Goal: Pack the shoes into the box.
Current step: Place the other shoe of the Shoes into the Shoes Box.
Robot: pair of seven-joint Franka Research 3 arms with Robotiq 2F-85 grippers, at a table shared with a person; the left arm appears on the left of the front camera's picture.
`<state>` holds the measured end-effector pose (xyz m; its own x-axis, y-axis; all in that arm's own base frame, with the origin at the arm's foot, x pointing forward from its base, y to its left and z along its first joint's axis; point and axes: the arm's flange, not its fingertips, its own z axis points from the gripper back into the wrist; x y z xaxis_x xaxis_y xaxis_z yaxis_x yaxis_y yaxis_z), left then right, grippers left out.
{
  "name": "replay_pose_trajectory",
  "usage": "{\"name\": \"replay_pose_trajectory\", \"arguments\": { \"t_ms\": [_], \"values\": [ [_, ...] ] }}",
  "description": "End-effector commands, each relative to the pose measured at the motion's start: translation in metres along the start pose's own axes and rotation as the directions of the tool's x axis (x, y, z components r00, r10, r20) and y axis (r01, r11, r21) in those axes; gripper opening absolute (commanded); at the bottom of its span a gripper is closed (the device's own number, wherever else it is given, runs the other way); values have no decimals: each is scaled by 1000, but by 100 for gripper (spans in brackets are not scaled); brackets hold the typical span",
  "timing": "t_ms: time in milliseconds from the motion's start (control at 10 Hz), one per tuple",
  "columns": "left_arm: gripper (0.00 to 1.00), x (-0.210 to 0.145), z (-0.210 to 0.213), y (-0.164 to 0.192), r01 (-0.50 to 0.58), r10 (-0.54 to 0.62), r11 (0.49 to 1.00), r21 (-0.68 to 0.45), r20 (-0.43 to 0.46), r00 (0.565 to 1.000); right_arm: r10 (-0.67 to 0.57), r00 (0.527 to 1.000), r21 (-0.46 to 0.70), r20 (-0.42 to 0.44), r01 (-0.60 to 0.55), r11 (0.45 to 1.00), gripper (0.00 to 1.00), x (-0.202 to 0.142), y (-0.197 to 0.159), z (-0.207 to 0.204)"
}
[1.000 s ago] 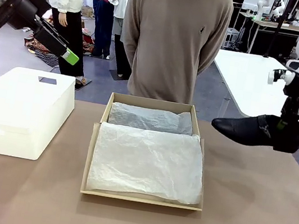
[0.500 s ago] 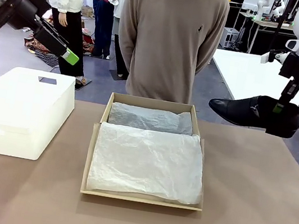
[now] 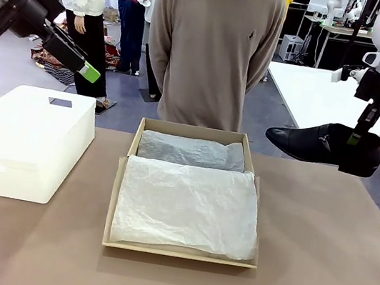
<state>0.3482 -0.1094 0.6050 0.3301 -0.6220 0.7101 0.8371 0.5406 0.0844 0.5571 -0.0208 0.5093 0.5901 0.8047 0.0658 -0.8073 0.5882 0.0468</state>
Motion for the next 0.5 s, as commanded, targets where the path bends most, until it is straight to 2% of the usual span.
{"name": "replay_pose_trajectory", "arguments": {
  "t_ms": [0, 100, 200, 400],
  "values": [
    [100, 0, 0, 0, 3, -2, 1000, -16, 11, 1000, 0, 1000, 0, 0, 0, 1000, 0, 0, 0, 0],
    [100, 0, 0, 0, 3, -2, 1000, -16, 11, 1000, -75, 997, -49, 1, 75, 996, 0, 10, 9, 1],
    [100, 0, 0, 0, 3, -2, 1000, -16, 11, 1000, -218, 975, -128, 35, 221, 967, 0, 17, 18, 6],
    [100, 0, 0, 0, 3, -2, 1000, -16, 11, 1000, -355, 930, -118, 94, 364, 924, 0, 23, 32, 25]
  ]
}}
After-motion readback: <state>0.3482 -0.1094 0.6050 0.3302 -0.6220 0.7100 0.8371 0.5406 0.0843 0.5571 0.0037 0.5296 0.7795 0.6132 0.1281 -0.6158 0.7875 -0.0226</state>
